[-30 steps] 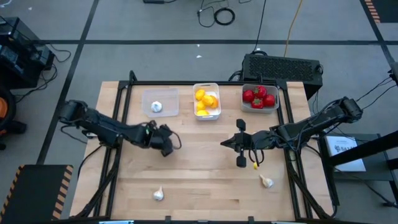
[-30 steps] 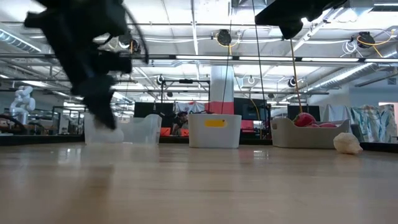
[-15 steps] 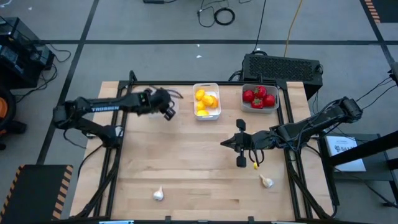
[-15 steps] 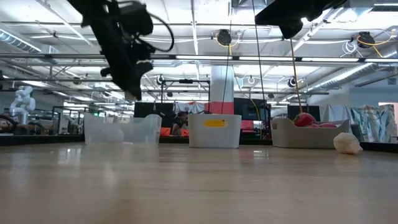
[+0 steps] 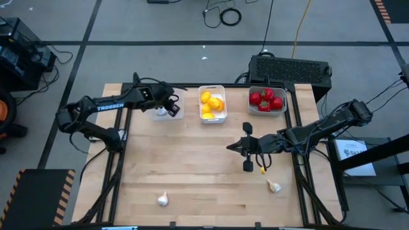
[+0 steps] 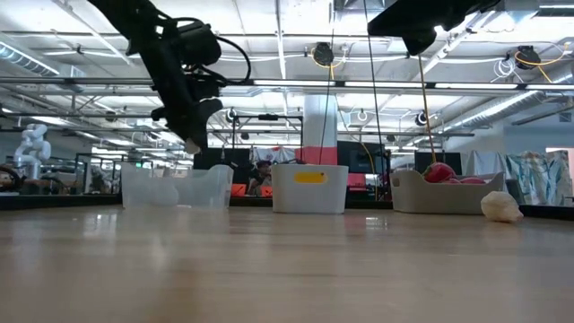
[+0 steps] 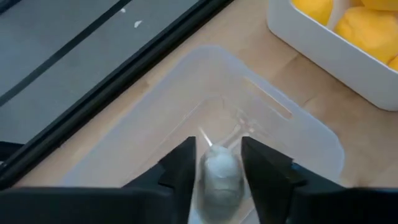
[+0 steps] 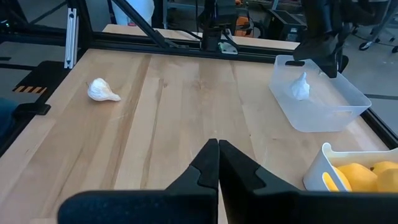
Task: Sort produce into baskets
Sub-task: Put the white garlic into the transparent bin
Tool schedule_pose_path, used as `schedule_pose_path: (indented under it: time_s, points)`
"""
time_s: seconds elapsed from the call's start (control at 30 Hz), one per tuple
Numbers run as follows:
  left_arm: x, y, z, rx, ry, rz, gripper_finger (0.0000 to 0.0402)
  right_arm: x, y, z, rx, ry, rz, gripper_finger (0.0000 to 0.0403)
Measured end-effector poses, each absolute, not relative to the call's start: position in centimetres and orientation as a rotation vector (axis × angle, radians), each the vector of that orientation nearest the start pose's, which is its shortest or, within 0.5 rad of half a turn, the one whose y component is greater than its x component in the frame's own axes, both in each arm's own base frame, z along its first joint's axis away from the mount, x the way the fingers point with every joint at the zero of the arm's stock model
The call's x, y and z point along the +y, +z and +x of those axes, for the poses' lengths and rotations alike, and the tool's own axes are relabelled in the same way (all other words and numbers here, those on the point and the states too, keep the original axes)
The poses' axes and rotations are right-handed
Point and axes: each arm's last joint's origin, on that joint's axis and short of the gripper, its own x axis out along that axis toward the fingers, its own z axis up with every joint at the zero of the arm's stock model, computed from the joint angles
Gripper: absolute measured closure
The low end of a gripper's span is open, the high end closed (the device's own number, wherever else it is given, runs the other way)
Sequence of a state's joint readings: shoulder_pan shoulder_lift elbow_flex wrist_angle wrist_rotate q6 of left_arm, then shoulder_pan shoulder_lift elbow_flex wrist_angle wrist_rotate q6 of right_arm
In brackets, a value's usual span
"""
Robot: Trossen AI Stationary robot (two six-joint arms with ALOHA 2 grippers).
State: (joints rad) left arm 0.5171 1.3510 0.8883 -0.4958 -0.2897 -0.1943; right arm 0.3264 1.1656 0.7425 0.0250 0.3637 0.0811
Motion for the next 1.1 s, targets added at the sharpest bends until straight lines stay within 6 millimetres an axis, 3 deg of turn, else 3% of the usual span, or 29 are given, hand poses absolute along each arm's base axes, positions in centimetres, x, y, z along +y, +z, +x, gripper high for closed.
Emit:
schedule_pose_path:
  time_s: [0.23,0.37,0.5,0.6,0.83,1.1]
  points:
    - [13.8,23.3,22.6,0.919,0.814,-0.239,0.0187,7.1,26.3,24.1,0.373,-0.052,-0.055,0.0403]
    - [13.7,25.8,22.9,0.946,0.744,-0.284,0.0175,7.1,26.3,24.1,0.373,-0.052,-0.054,0.0403]
    - [11.7,28.8,23.3,1.002,0.541,-0.432,0.0173,7.1,26.3,24.1,0.373,-0.052,-0.053,0.0403]
    - [8.5,29.8,23.6,1.058,0.398,-0.471,0.0173,7.1,26.3,24.1,0.372,-0.054,-0.045,0.0403]
    - [-2.0,30.1,24.2,1.151,0.111,-0.401,0.0173,7.2,26.1,24.0,0.394,-0.062,0.022,0.0403]
    - [-13.2,30.6,21.9,1.076,-0.121,-0.324,0.0173,7.3,25.9,23.9,0.416,-0.069,0.068,0.0403]
